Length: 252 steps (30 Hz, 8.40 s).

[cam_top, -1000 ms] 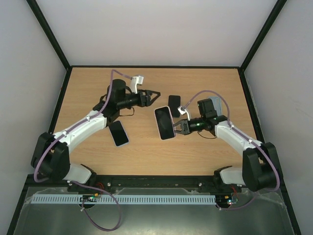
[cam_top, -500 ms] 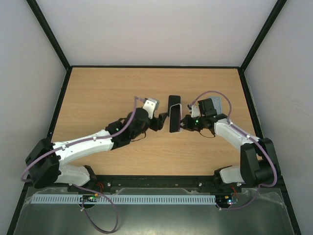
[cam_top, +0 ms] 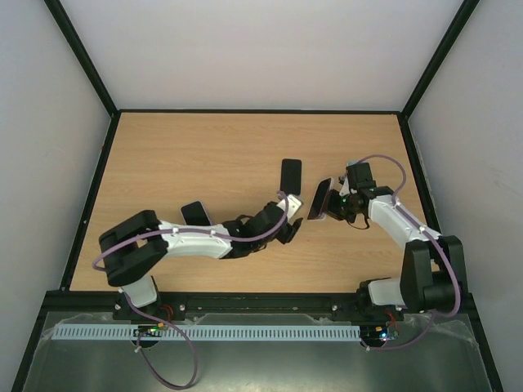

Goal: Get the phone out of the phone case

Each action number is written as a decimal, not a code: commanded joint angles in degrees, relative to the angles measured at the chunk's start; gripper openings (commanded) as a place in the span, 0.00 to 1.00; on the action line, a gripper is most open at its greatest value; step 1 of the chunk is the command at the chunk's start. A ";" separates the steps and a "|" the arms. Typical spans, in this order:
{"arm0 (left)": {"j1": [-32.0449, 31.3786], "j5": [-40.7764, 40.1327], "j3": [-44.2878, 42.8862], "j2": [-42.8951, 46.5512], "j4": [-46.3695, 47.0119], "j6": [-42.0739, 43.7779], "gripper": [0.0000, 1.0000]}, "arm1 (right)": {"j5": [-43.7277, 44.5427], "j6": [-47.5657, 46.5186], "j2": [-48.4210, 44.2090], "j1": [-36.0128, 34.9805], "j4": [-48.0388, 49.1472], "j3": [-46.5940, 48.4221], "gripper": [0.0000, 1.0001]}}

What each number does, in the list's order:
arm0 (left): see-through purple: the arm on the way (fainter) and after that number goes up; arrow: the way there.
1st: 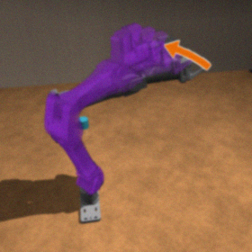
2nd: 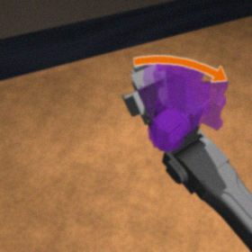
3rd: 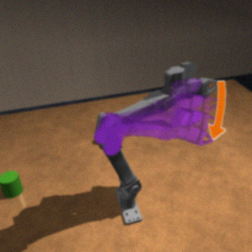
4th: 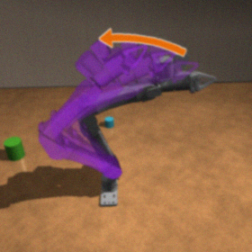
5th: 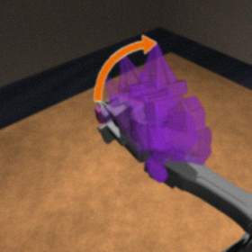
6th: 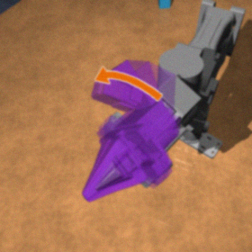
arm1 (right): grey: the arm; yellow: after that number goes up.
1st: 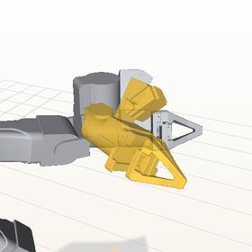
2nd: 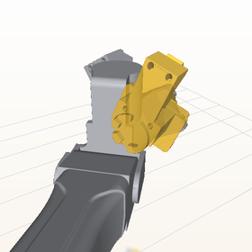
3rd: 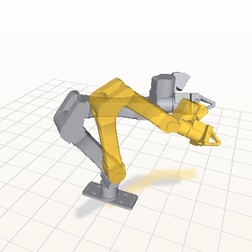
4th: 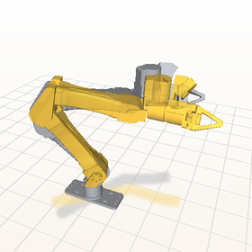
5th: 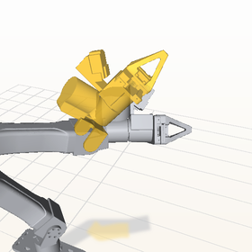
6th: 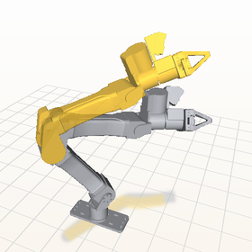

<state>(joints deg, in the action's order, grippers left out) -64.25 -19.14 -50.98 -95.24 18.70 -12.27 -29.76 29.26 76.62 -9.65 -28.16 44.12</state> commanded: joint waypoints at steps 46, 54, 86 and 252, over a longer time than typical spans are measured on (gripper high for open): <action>-3.60 -9.57 -13.60 -25.75 13.51 21.39 0.39 | -1.19 -1.04 5.75 2.60 -0.64 0.54 0.02; -3.60 -14.84 -13.79 -27.07 14.84 22.72 0.30 | -2.05 -1.69 4.74 2.65 -0.51 0.11 0.02; -1.87 -16.17 -6.88 -15.22 19.65 8.98 0.03 | 3.80 -3.74 -1.81 2.62 1.91 -1.28 0.02; 10.98 -16.35 -12.81 0.20 -28.83 -5.32 0.90 | -14.47 -27.80 -3.75 21.50 4.54 7.80 0.58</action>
<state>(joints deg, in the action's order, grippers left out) -53.32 -37.82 -66.92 -104.29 -1.63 -3.27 -43.20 3.07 75.20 11.66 -22.20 50.00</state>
